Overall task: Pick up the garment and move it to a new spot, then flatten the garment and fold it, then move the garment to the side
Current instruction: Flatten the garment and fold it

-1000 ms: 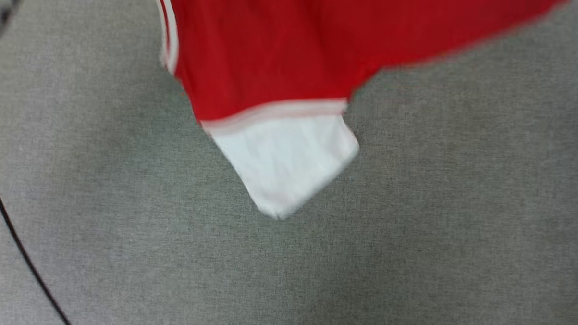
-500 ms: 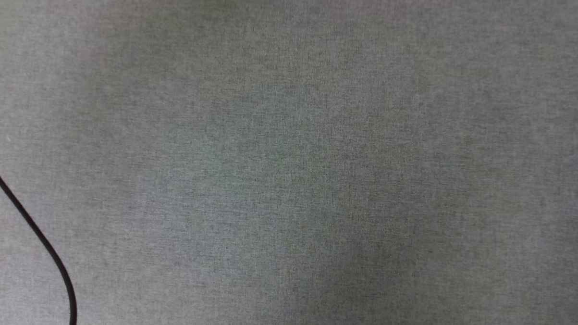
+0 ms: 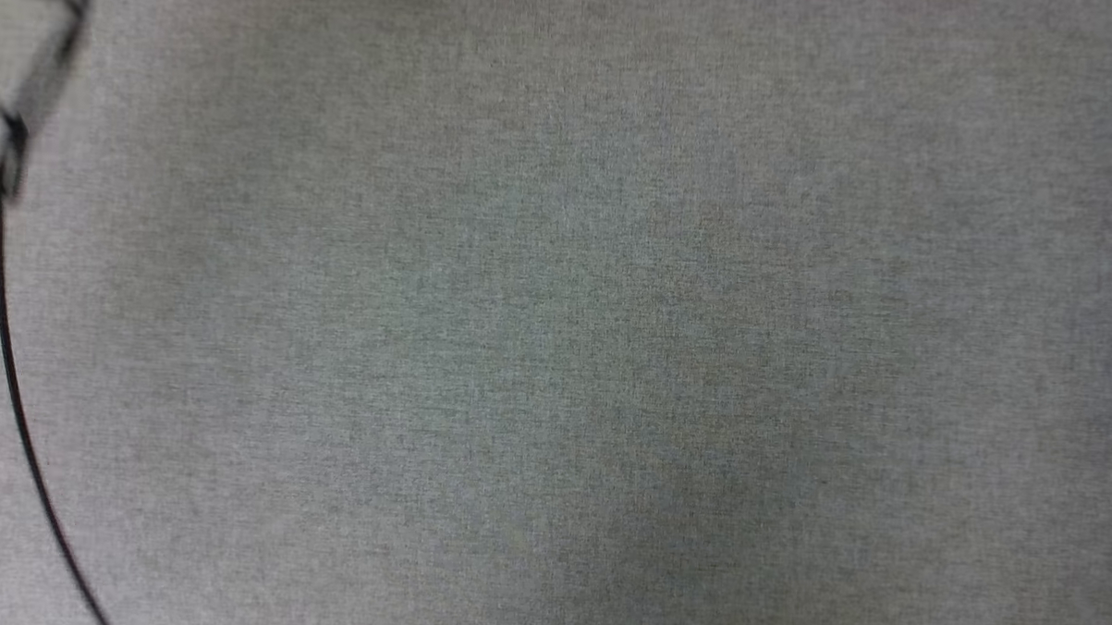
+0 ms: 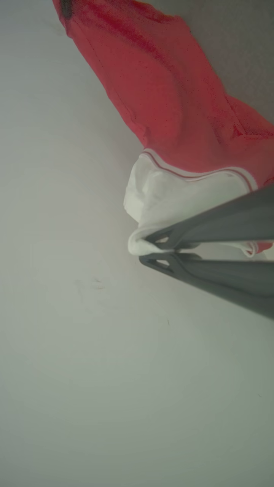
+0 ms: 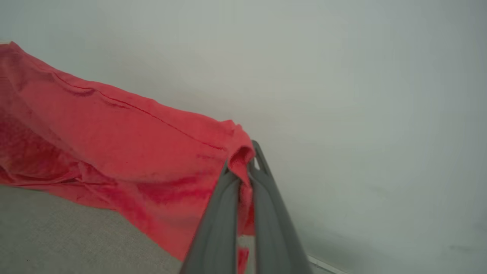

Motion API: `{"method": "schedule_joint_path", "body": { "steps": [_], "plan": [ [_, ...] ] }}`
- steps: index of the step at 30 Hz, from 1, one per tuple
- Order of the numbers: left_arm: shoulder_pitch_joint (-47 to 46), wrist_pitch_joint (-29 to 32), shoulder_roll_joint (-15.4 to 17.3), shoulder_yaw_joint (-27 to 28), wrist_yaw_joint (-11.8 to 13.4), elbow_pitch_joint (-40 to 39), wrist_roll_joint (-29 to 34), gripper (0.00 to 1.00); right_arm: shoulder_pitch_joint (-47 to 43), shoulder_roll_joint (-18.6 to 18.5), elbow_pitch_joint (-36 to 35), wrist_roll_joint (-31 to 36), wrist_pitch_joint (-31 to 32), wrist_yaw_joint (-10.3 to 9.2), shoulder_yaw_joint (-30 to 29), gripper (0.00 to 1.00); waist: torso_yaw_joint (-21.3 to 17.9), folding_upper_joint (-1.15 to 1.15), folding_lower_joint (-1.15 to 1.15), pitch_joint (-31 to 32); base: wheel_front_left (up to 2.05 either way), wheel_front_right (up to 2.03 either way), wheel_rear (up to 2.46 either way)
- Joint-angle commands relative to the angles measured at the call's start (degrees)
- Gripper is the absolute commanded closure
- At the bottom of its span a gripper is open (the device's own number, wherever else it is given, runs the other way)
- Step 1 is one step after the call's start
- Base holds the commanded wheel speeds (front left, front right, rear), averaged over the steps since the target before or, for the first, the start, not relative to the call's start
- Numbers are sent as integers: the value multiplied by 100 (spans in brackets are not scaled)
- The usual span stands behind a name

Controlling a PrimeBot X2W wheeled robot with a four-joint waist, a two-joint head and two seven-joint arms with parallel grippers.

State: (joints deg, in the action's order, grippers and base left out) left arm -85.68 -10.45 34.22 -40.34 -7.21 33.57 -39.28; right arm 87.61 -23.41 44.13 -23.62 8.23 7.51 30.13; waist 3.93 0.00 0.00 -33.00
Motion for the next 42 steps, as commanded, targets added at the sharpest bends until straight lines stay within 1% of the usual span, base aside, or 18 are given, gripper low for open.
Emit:
{"method": "schedule_joint_path", "body": {
  "steps": [1, 5, 7, 10, 13, 15, 19, 23, 26, 29, 32, 36, 40, 42],
  "plan": [
    [258, -42, 38, -93, 2, 13, 29, 100, -209, 13, 67, -120, -130, -4, 21, 100, 1, 0, 0, 84, 0, 0, 0],
    [1199, -224, 36, -238, 29, -45, -116, 100, -919, 48, 204, -424, -409, -4, 313, 100, -7, 0, 0, 301, 0, 0, 0],
    [1688, -288, 22, -317, 100, -148, -136, 100, -1284, -41, 183, -537, -514, -4, 495, 100, 24, 0, 0, 446, 0, 0, 0],
    [2487, -353, 40, -428, 273, -383, -196, 100, -1863, -155, 72, -749, -651, -4, 752, 100, 21, 0, 0, 700, 0, 0, 0],
    [3296, -391, 49, -539, 473, -751, -302, 100, -2483, -302, -115, -918, -687, -4, 1096, 100, 54, 0, 0, 981, 0, 0, 0],
    [3798, -406, 160, -599, 624, -969, -312, 100, -2862, -437, -293, -1060, -693, -4, 1262, 100, 51, 0, 0, 1173, 0, 0, 0],
    [4745, -411, 272, -741, 887, -1466, -460, 100, -3631, -733, -620, -1298, -739, -4, 1533, 100, 71, 0, 0, 1539, 0, 0, 0],
    [5651, -364, 511, -830, 1199, -1993, -693, 100, -4318, -1048, -1008, -1529, -782, -4, 1670, 100, 42, 0, 0, 1896, 0, 0, 0],
    [6306, -379, 692, -813, 1483, -2383, -887, 100, -4901, -1295, -1304, -1656, -733, -4, 1759, 100, 29, 0, 0, 2142, 0, 0, 0],
    [6973, -395, 822, -792, 1780, -2756, -1127, 100, -5367, -1543, -1629, -1802, -713, -4, 1698, 100, -17, 0, 0, 2356, 0, 0, 0],
    [7499, -393, 926, -864, 2019, -3117, -1225, 100, -5967, -1742, -1889, -1907, -655, -4, 1572, 100, -5, 0, 0, 2567, 0, 0, 0],
    [8148, -388, 1034, -946, 2372, -3497, -1373, 100, -6658, -1913, -2255, -1944, -569, -4, 1344, 100, -49, 0, 0, 2818, 0, 0, 0],
    [8697, -366, 1067, -1064, 2635, -3774, -1516, 100, -7405, -2019, -2569, -1915, -511, -4, 990, 100, -35, 0, 0, 3014, 0, 0, 0],
    [8895, -364, 1048, -1111, 2725, -3909, -1588, 100, -7769, -2059, -2682, -1878, -473, -4, 778, 100, -14, 0, 0, 3089, 0, 0, 0]
  ]
}}
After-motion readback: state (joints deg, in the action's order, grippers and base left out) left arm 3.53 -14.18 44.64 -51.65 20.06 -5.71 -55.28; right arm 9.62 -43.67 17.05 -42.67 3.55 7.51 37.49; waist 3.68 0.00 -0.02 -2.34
